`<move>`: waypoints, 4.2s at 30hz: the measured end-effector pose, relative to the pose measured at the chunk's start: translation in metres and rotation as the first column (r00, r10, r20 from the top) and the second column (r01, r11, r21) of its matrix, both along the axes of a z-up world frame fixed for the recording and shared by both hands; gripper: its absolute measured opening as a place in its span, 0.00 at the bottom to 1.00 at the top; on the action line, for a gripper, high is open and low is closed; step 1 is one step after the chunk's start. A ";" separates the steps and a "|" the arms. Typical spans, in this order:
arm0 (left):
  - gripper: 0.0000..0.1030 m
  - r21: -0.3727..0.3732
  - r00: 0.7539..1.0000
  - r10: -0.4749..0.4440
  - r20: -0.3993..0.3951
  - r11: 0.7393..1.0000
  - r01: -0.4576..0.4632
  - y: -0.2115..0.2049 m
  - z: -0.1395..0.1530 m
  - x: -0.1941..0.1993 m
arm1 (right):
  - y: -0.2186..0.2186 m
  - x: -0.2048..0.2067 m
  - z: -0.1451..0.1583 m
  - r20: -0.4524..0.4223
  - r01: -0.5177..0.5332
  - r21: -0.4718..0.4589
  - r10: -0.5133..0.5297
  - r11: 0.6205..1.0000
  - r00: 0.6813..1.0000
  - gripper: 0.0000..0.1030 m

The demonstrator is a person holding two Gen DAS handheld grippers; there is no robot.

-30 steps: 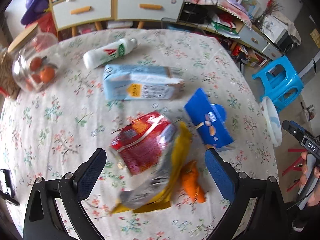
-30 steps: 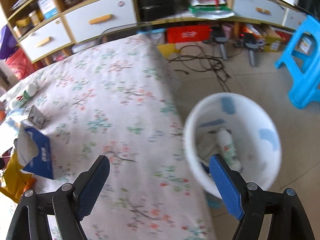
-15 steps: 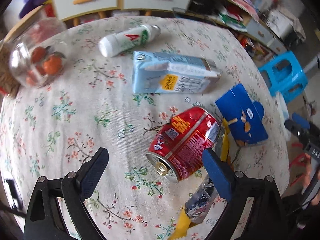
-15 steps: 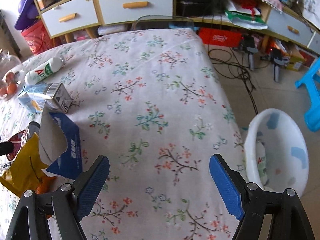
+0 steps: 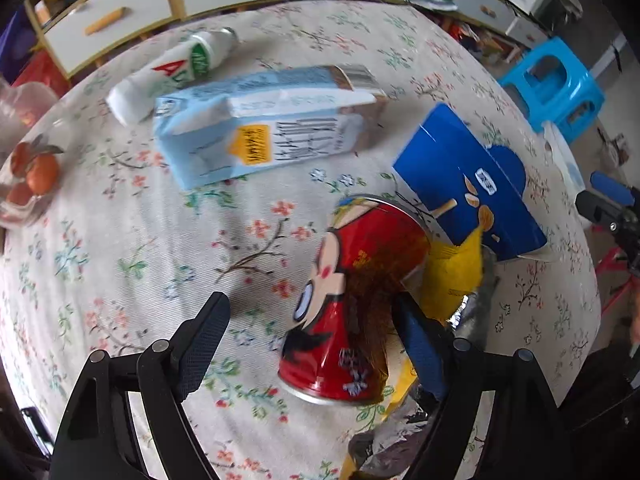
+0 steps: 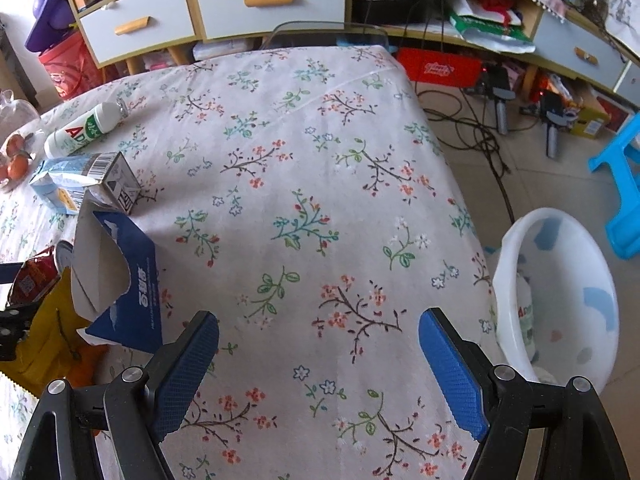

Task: Collect trash
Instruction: 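Grasp the red can with the left gripper, then grasp and lift the torn blue carton with the right gripper while the left holds the can, then carry the carton to the basin and open the right gripper while the left carries the can, then open the left gripper to drop the red can into the basin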

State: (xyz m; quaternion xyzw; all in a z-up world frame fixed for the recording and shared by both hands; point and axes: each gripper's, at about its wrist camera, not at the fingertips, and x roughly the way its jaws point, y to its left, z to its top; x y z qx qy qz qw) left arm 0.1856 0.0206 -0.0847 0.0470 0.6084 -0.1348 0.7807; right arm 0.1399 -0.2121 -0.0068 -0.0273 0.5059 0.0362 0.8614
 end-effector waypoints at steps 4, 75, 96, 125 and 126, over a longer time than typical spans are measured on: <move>0.44 -0.034 1.000 -0.010 0.000 0.999 0.010 -0.006 0.001 0.002 | 0.002 -0.002 0.000 -0.003 -0.001 -0.014 0.001 1.000 1.000 0.83; 0.39 -0.233 0.949 0.310 0.051 0.928 -0.291 0.103 0.052 -0.038 | 0.031 0.010 -0.009 -0.011 -0.053 0.180 0.056 0.982 0.998 0.19; 0.39 -0.268 0.990 0.114 0.080 0.959 -0.089 -0.039 0.068 -0.032 | -0.182 -0.033 0.001 -0.033 0.322 0.211 -0.323 0.923 0.946 0.20; 0.39 -0.254 0.970 -0.226 0.087 0.937 0.240 -0.346 0.050 0.005 | -0.307 -0.097 0.019 -0.028 0.496 0.247 -0.505 0.833 0.862 0.60; 0.39 -0.252 0.970 -0.224 0.095 0.937 0.242 -0.349 0.049 0.006 | -0.307 -0.097 0.019 -0.028 0.496 0.247 -0.505 0.833 0.862 0.60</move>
